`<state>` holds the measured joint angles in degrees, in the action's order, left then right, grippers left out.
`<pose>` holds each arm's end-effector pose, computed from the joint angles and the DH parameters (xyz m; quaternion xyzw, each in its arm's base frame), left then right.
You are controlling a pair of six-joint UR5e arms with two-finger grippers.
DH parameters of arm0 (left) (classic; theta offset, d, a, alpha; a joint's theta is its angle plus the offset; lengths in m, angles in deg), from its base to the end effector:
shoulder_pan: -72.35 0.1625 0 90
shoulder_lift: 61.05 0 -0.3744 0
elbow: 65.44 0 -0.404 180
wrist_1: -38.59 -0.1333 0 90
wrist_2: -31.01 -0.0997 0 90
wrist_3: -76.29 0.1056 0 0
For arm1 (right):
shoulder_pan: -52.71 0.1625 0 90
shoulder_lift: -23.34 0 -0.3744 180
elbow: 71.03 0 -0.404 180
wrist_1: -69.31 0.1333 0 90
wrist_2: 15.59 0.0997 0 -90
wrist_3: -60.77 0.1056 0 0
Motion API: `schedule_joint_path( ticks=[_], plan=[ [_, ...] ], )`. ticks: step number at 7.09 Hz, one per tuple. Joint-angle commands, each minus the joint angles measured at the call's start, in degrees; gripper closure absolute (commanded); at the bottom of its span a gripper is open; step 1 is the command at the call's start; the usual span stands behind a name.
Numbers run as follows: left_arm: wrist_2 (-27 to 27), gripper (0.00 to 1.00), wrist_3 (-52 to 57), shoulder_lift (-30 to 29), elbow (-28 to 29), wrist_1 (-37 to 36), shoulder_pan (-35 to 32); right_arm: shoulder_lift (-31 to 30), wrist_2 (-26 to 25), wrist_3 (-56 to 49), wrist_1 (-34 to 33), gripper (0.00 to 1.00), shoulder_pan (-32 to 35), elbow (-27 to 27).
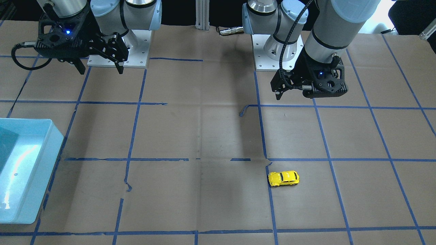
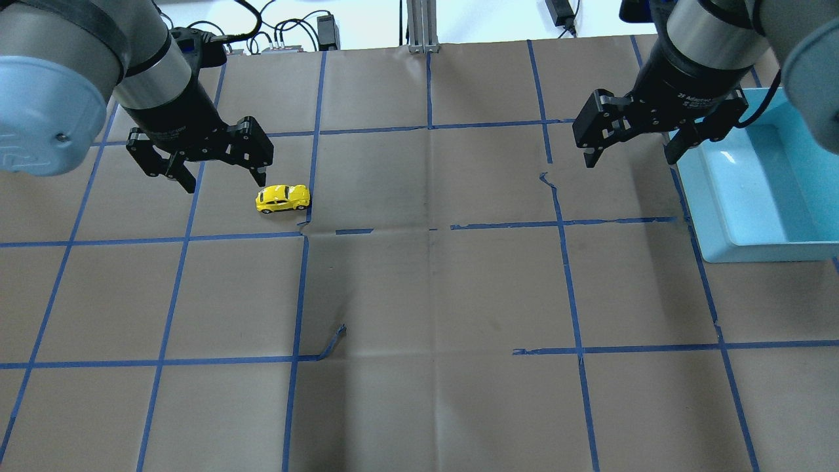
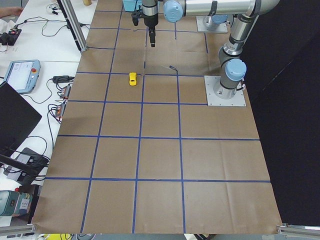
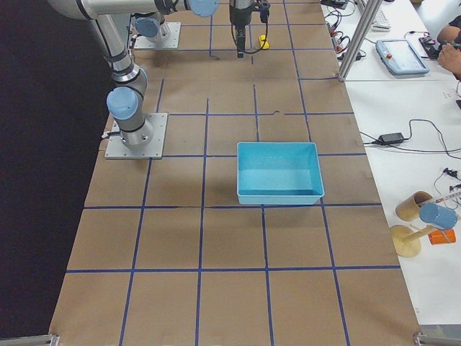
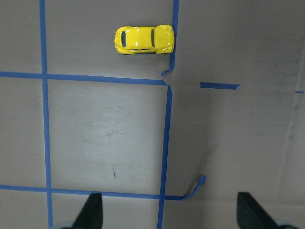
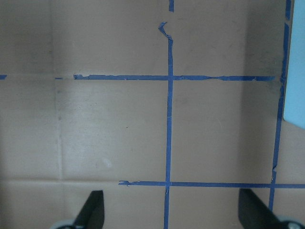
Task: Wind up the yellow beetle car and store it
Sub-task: 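Lower the left gripper down over the yellow beetle car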
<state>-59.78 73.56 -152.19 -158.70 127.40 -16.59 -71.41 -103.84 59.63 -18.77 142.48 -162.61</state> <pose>-0.1225 -0.5062 0.3948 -0.0329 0.9990 0.0279 0.0073 0.1346 -0.4749 0.4546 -0.0081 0.9998 -0.0111 0.0151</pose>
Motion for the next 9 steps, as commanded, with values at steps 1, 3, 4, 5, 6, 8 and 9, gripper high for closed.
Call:
schedule_joint_path(
  ticks=[1,3,4,5,6,8,9],
  plan=[
    [-0.1,0.01,-0.6,-0.1,-0.1,-0.1,0.0,0.1,0.0,0.0,0.0,0.00,0.1,0.0],
    [-0.8,0.01,-0.4,-0.6,0.1,-0.6,-0.1,0.0,-0.1,0.0,0.1,0.00,-0.2,0.0],
    [-0.5,0.01,0.2,-1.6,1.0,-0.9,-0.1,0.0,-0.1,0.0,0.1,0.00,-0.2,0.0],
    [-0.8,0.01,2.6,-2.6,1.1,-1.3,-0.1,0.0,-0.1,0.0,0.1,0.00,0.0,0.0],
    [-0.6,0.01,6.3,-4.0,0.8,-5.4,-0.1,0.0,-0.1,0.0,0.1,0.00,0.0,0.0],
    [-0.2,0.01,25.7,-6.1,-0.6,-12.7,-0.1,0.0,-0.1,0.0,0.1,0.00,0.0,0.0],
    [0.0,0.01,30.8,-6.0,-0.6,-12.5,-0.1,0.0,0.0,0.0,0.1,0.00,0.1,0.0]
  ],
)
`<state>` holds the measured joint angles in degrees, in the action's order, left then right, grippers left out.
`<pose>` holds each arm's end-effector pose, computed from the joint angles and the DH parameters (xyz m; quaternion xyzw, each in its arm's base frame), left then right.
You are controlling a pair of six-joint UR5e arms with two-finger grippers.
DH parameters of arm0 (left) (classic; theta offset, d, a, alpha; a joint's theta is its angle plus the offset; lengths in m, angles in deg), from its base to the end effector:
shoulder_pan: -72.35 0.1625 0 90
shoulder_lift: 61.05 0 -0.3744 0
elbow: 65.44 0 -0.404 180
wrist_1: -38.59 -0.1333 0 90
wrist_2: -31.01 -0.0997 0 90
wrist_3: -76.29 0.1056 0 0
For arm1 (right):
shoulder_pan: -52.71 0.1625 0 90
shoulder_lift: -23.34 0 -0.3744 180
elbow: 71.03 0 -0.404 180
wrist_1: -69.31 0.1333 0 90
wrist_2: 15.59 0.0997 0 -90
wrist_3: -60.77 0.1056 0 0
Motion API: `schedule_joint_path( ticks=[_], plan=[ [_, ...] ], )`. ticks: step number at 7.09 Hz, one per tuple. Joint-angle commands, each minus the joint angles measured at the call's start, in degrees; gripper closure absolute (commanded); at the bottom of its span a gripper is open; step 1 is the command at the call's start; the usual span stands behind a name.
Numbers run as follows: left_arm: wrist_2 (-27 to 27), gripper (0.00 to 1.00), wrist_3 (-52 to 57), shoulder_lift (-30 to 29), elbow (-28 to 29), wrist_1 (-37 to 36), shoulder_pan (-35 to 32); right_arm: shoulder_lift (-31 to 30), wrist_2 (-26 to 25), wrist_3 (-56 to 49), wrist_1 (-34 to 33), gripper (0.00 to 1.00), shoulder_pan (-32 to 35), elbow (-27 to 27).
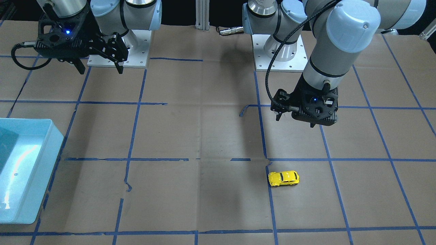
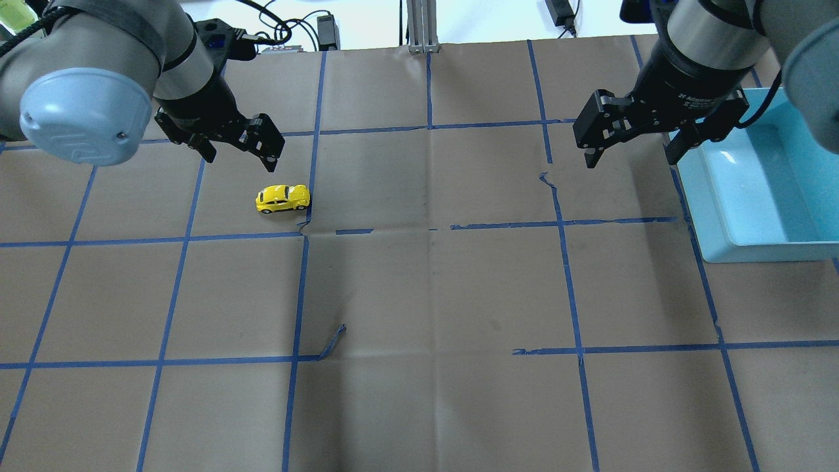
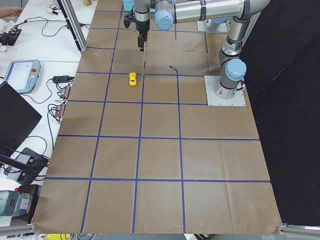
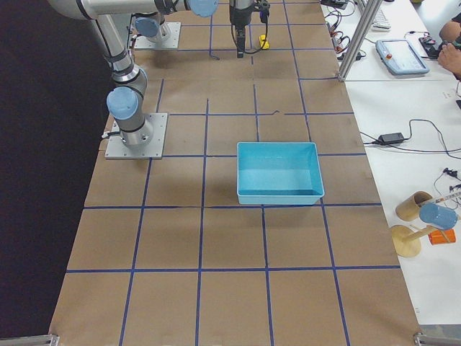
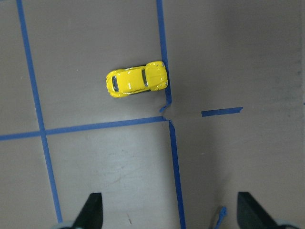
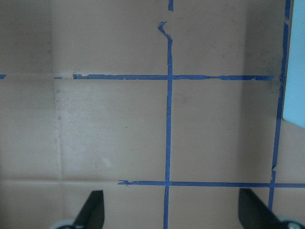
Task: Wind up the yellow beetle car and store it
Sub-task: 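Lower the left gripper down over the yellow beetle car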
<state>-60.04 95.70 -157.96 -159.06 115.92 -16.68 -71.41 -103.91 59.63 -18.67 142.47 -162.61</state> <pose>-0.1221 -0.5480 0.3586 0.1600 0.9869 -0.0168 0.0123 0.1344 -0.4747 0.4544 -0.0080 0.9998 -0.0102 0.0145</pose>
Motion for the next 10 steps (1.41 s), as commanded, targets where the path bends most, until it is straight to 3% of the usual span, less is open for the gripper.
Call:
schedule_joint_path(
  ticks=[1,4,7,10],
  plan=[
    [-1.0,0.01,10.7,-1.4,-0.2,-1.9,0.0,0.0,0.1,0.0,-0.1,0.00,0.1,0.0],
    [-1.4,0.01,39.9,-1.2,-2.3,-1.0,0.0,0.0,0.1,0.0,0.0,0.00,0.1,0.0],
    [-1.5,0.01,41.0,-2.8,-3.1,-5.5,0.0,0.0,0.1,0.0,-0.1,0.00,0.1,0.0],
    [-1.3,0.02,54.3,-7.7,-3.0,-6.2,0.1,0.0,0.1,0.0,-0.1,0.00,0.1,0.0]
  ],
)
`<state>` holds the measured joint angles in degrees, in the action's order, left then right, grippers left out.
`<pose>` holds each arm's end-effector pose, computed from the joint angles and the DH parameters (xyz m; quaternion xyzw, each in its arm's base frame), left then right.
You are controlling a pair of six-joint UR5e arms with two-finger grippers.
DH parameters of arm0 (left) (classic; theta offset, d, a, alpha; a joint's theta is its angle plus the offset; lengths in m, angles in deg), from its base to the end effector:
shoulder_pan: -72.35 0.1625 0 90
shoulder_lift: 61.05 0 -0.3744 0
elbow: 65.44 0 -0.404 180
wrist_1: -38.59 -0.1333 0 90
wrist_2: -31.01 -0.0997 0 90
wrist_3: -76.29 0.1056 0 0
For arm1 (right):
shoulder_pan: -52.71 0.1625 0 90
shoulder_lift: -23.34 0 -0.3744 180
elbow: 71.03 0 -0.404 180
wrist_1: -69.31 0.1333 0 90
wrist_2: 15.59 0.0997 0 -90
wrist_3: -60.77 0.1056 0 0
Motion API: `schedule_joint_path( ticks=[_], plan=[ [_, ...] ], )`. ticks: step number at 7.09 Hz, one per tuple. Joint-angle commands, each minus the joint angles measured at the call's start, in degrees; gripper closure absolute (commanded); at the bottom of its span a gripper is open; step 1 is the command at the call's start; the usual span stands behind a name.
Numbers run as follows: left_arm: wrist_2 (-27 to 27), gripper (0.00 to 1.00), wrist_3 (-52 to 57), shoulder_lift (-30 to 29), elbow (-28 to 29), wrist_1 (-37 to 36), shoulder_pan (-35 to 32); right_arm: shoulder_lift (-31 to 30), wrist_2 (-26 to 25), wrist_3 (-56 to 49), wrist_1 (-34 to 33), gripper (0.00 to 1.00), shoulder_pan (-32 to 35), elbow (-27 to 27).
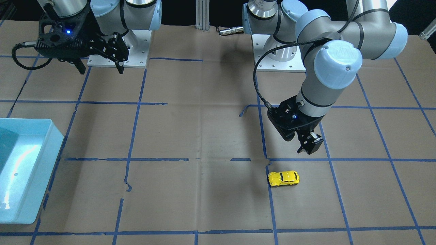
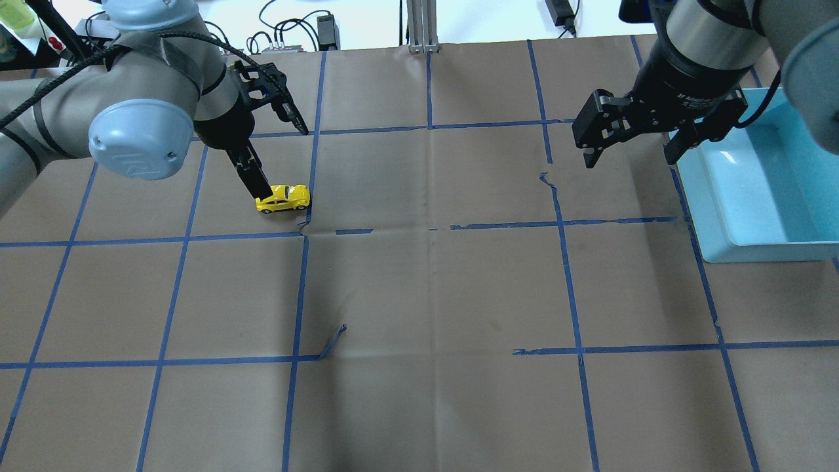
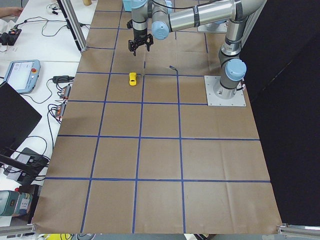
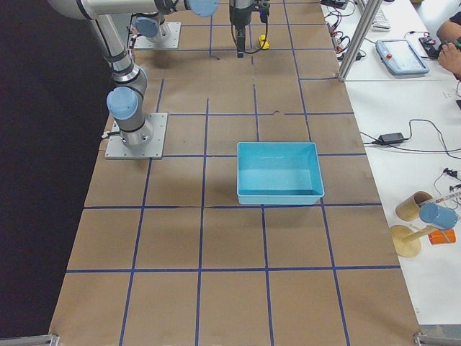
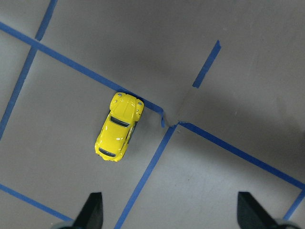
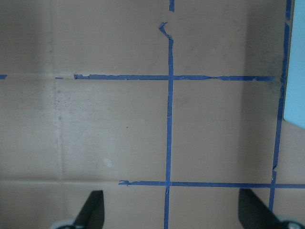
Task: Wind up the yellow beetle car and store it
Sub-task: 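Lower the left gripper down over the yellow beetle car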
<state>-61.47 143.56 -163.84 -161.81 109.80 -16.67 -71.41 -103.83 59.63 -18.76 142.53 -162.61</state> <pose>-0.1191 -0.5656 0.2889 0.5467 0.8371 0.0148 0.0161 0.1351 -0.4748 0.4546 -0.0085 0.9998 -0.0110 0.0152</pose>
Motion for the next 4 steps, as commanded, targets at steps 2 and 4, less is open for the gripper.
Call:
schedule_joint_path(
  ticks=[2,4],
  plan=[
    [1.5,0.08,15.3,-1.7,0.7,0.4,1.3,0.0,-0.1,0.0,0.0,0.00,0.0,0.0],
    [2.4,0.04,18.6,-4.2,-0.3,-2.7,1.7,0.0,0.0,0.0,0.0,0.00,0.0,0.0]
  ],
)
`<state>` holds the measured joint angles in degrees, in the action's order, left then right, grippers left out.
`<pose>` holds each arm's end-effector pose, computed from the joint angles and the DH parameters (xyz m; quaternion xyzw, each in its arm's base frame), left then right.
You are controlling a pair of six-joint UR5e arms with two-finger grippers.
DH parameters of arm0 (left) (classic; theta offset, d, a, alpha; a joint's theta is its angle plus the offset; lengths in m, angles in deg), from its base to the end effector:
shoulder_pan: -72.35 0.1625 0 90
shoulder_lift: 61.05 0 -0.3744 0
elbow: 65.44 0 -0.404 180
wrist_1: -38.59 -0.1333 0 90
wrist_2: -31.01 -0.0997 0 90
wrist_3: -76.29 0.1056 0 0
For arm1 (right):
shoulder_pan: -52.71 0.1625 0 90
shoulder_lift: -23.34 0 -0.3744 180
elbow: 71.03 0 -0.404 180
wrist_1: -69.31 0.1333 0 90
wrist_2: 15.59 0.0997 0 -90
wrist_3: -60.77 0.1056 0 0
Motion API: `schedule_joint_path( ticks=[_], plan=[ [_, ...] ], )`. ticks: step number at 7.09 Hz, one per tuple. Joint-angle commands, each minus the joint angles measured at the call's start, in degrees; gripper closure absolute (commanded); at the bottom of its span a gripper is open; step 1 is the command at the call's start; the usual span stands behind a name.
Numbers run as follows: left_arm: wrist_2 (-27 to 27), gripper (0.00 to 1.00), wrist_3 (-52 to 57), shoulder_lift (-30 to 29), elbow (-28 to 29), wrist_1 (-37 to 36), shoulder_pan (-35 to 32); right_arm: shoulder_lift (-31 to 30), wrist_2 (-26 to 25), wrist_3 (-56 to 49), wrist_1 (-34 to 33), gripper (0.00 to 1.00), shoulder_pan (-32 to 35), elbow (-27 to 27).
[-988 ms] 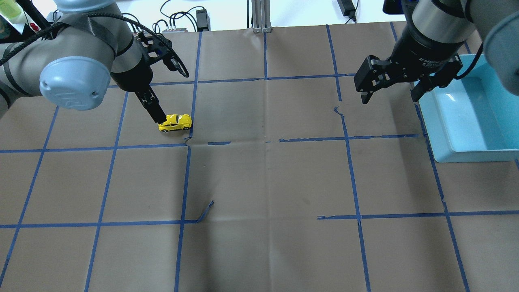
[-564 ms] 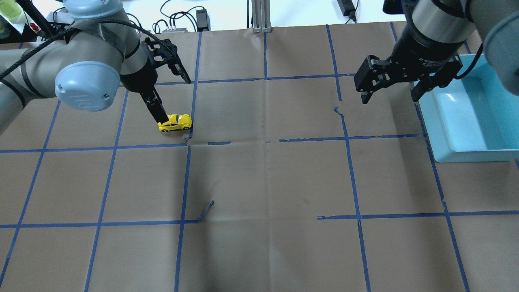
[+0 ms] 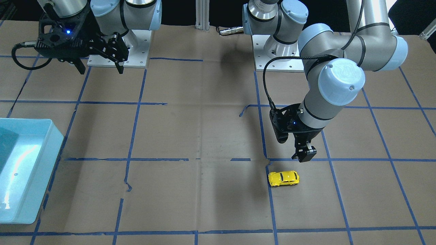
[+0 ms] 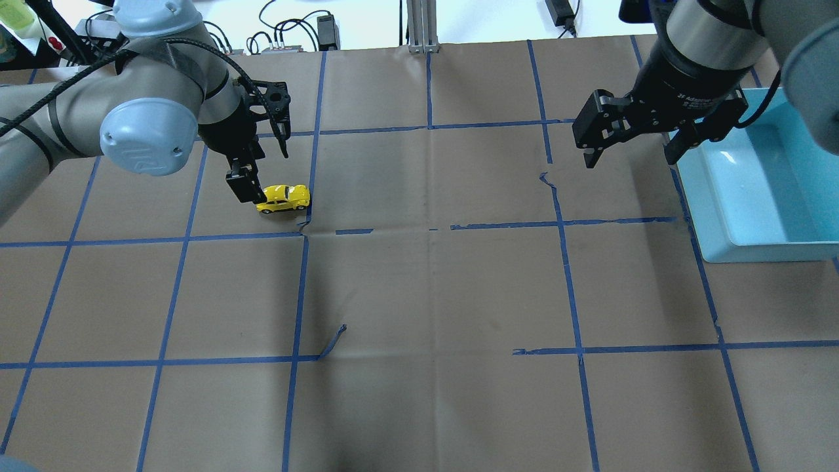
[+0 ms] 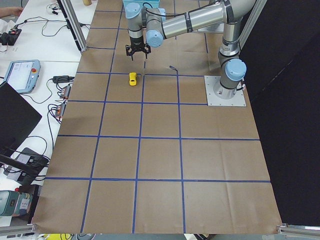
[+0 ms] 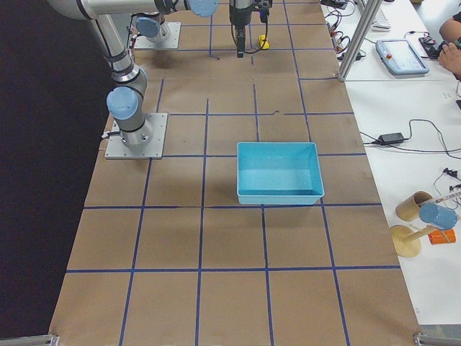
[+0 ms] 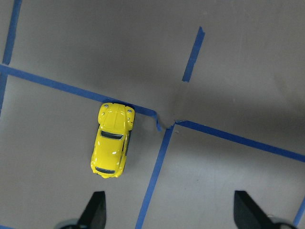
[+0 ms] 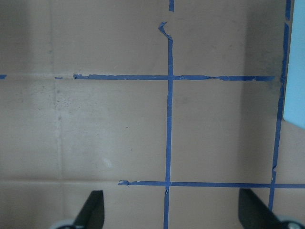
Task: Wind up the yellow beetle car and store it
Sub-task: 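Lower the left gripper down over the yellow beetle car, then close the left gripper on the yellow car's body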
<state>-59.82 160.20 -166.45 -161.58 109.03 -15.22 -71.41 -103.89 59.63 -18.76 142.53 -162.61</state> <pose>-0.1074 -0.5763 0.2662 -0.6526 -0.7575 -0.0176 0.0065 0.1349 -0.4748 0.4546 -0.0085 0.9998 -0.0110 0.0147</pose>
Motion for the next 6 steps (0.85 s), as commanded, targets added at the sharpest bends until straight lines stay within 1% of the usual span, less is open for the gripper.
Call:
schedule_joint_path(
  ticks=[1,4,6],
  plan=[
    [3.2,0.02,1.9,-3.6,-0.8,-7.5,0.2,0.0,0.1,0.0,0.0,0.00,0.0,0.0],
    [2.3,0.02,2.1,-7.3,-1.2,-9.0,0.2,0.0,0.1,0.0,0.0,0.00,0.0,0.0],
    [2.0,0.02,2.0,-7.7,-1.4,-9.4,0.0,0.0,0.1,0.0,0.0,0.00,0.0,0.0]
  ],
)
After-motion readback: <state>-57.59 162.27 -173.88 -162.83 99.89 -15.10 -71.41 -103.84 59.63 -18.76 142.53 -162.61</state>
